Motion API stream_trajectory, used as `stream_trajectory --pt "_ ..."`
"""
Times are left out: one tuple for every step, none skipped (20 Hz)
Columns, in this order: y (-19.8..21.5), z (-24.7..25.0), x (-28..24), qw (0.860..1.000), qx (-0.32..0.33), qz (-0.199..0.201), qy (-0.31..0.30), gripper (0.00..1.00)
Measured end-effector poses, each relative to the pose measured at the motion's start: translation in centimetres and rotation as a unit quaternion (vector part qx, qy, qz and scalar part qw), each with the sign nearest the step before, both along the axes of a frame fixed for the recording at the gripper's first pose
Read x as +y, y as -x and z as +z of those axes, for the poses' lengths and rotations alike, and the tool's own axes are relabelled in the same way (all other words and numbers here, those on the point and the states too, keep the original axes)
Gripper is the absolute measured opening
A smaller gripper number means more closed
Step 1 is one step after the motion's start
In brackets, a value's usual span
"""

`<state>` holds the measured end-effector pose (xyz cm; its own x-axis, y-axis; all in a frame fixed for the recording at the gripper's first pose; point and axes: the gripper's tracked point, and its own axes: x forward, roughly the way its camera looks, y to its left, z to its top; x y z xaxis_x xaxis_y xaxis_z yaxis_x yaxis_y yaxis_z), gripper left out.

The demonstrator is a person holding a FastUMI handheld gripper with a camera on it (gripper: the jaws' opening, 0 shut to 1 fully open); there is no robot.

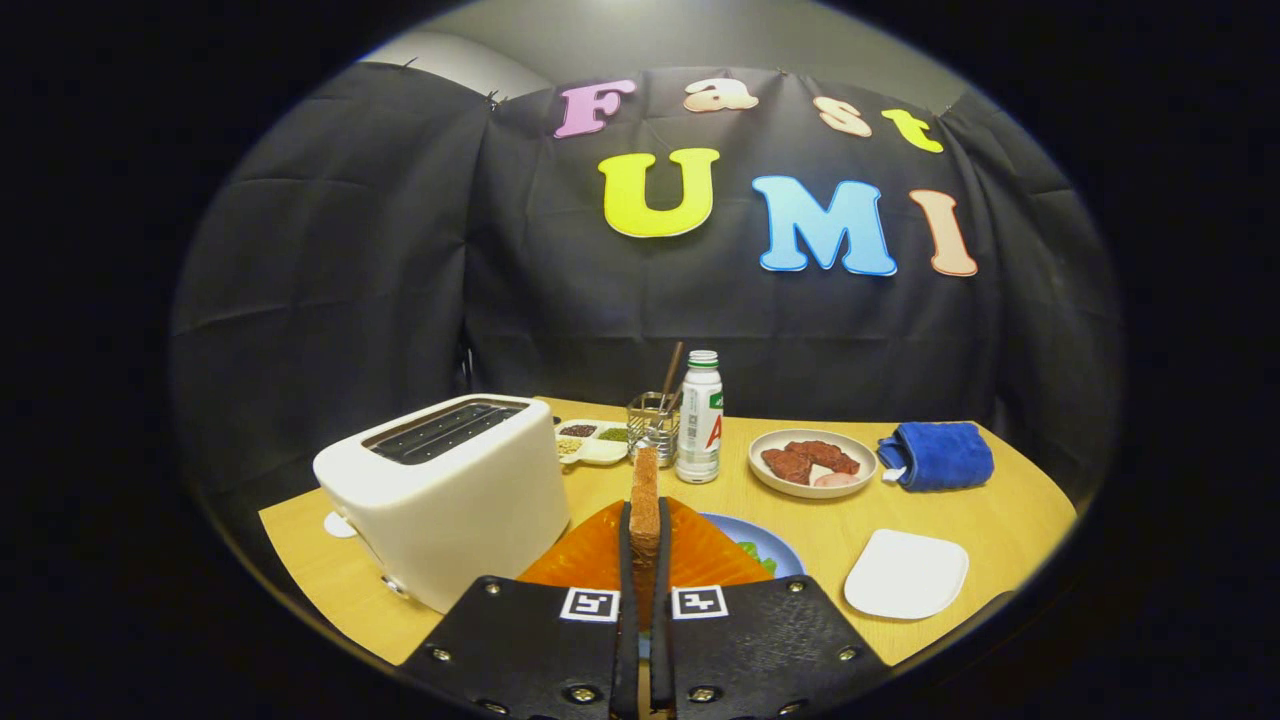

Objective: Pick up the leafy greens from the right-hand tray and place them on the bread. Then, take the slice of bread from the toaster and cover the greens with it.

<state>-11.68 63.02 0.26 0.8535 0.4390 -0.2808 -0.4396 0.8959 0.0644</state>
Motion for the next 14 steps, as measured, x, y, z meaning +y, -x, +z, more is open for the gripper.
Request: stream_trajectory --pt "0.1 -0.2 0.4 1.0 0.007 0.008 -0.01 0.05" --pt "0.1 -0.3 0.6 1.0 0.009 0.011 -0.015 0.05" --pt "-0.1 -0.5 0.5 1.0 0.01 0.01 -0.012 0.05" --pt "-0.2 -1.1 0.3 1.0 0.015 0.009 -0.007 0.05" --pt "-0.5 -1.8 0.1 1.0 0.024 0.009 -0.004 0.05" --pt "-0.7 -2.3 0.1 0.999 0.033 0.013 -0.008 0.05" --pt "-0.9 -2.2 -0.1 0.999 0.033 0.013 -0.012 0.07" --pt "-1.4 -2.1 -0.7 0.999 0.032 0.008 -0.008 0.08" --pt "-1.8 -2.2 -1.3 0.999 0.032 0.004 -0.003 0.11" --pt "-1.9 -2.5 -1.5 0.999 0.036 0.002 0.0 0.11" --pt "-2.3 -3.0 -1.9 0.999 0.038 -0.002 0.003 0.14" --pt "-2.3 -3.0 -2.4 0.999 0.04 -0.005 0.005 0.17" --pt "-2.9 -3.5 -2.9 0.999 0.043 -0.008 0.011 0.2" --pt "-2.8 -3.6 -3.3 0.999 0.046 -0.011 0.016 0.22"
